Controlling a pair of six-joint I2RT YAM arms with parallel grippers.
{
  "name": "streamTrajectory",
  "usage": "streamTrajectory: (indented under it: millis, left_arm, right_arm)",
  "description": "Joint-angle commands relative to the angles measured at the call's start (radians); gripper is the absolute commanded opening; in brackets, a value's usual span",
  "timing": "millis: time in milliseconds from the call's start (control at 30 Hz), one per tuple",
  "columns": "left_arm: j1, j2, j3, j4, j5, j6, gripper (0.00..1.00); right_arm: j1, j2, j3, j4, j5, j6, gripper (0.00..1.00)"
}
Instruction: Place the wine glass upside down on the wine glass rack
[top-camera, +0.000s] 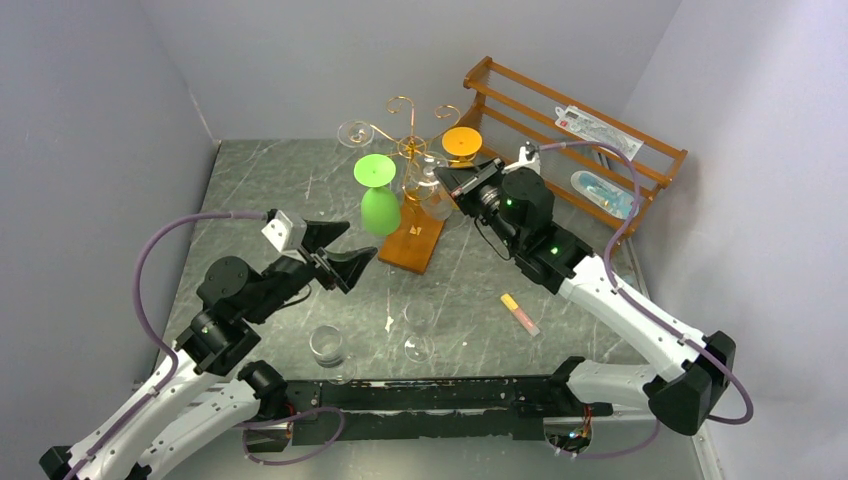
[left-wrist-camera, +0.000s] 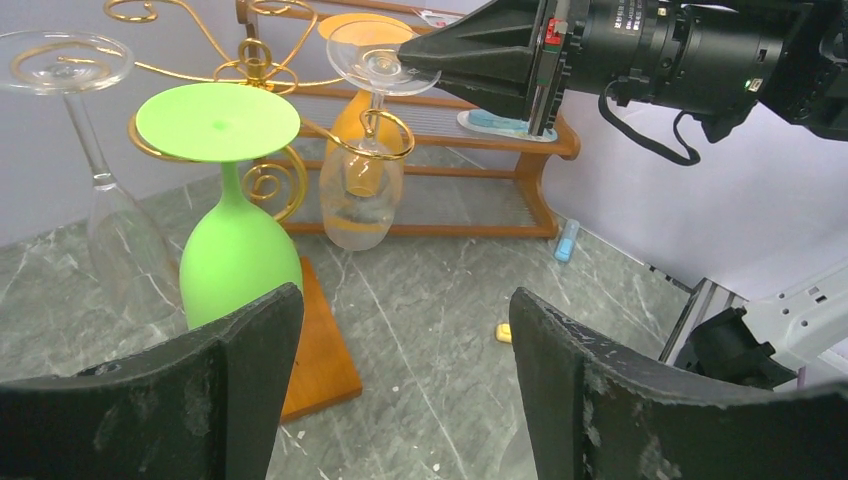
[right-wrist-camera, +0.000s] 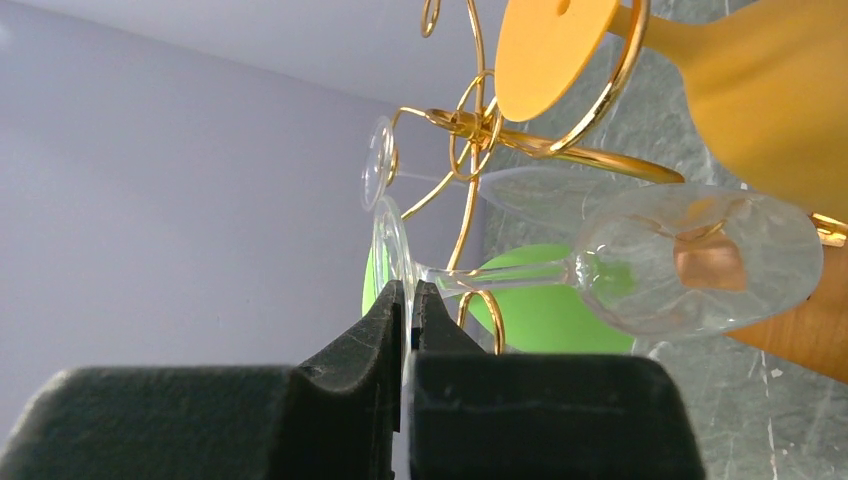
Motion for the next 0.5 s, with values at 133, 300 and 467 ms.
streamTrajectory:
  millis: [133, 300, 467]
  left_arm:
    - [-0.003, 0.005, 0.038, -0.092, -0.106, -0.048, 0.79]
    - [-0.003, 0.010, 0.051, -0.120, -0.108, -0.055, 0.80]
    - [-0.004, 0.016, 0.072, -0.157, -0.158, -0.069, 0.80]
  right_arm:
    - [-0.026, 0.045, 0.060, 0.077, -0.141, -0.014, 0.00]
    - [-0.039, 0.076, 0.074, 0.080, -0.207, -0.017, 0.00]
    - [-0.039, 0.073, 0.077, 0.066, -0.229, -0.037, 0.00]
